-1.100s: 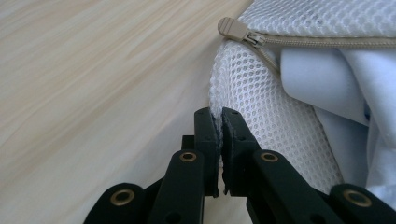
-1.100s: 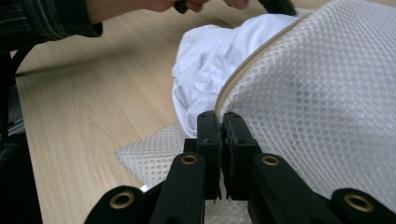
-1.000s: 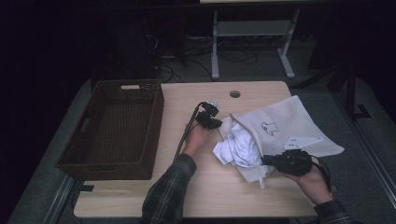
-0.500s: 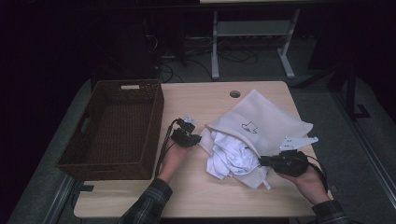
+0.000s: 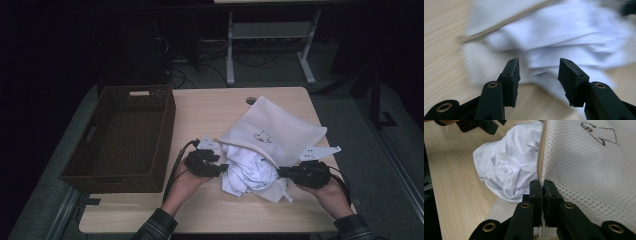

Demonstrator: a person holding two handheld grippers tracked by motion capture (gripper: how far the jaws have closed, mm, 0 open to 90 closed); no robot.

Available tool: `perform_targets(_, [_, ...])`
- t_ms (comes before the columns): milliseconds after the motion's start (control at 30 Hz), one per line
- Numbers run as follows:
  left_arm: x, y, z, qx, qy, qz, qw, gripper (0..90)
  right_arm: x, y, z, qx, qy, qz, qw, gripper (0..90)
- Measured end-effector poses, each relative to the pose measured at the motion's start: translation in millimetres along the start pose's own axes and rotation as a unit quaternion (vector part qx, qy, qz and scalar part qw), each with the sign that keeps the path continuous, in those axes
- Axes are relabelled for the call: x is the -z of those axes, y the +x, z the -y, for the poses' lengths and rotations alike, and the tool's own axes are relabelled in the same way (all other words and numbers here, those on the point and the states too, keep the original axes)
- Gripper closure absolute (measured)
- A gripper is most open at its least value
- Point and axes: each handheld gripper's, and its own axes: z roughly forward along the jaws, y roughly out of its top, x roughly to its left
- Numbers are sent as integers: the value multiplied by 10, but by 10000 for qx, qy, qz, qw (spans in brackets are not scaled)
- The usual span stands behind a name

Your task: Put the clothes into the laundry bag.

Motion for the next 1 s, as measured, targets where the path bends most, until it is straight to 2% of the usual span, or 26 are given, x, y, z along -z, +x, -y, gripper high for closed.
perform_targets(100, [-19, -209, -88, -240, -17, 250, 9994, 483, 1, 2, -1, 0, -7, 6, 10000, 856])
perform_targets(233, [-70, -459, -147, -474, -24, 612, 9970, 464, 0, -1, -1, -2, -10, -2, 10000, 856])
perform_targets(333, [-142, -615, -163, -643, -11, 764, 9950, 455, 0, -2, -3, -2, -7, -6, 10000, 855])
perform_targets(400, [-221, -669, -165, -722, 28, 833, 9939, 454, -2, -1, -5, -8, -7, -8, 10000, 855])
perform_targets(500, [-364, -700, -151, -844, 142, 849, 9927, 453, -6, 3, -7, 0, -11, -18, 10000, 856])
perform_targets(567, [-452, -722, -131, -965, 247, 766, 9921, 455, -7, 4, -7, 5, -1, -17, 10000, 856])
perform_targets(633, [-534, -727, -109, -983, 349, 743, 9918, 461, -8, 2, -8, 0, -2, -24, 10000, 856])
perform_targets(733, [-645, -714, -82, -1061, 520, 584, 9913, 510, -19, 1, -8, 3, 13, -26, 10000, 856])
perform_targets(867, [-725, -676, -65, -1002, 590, 519, 9919, 666, -28, 12, -7, 7, 41, -30, 10000, 856])
perform_targets(1000, [-779, -639, -64, -938, 648, 614, 9916, 849, -41, 8, -2, 19, 56, -44, 10000, 855])
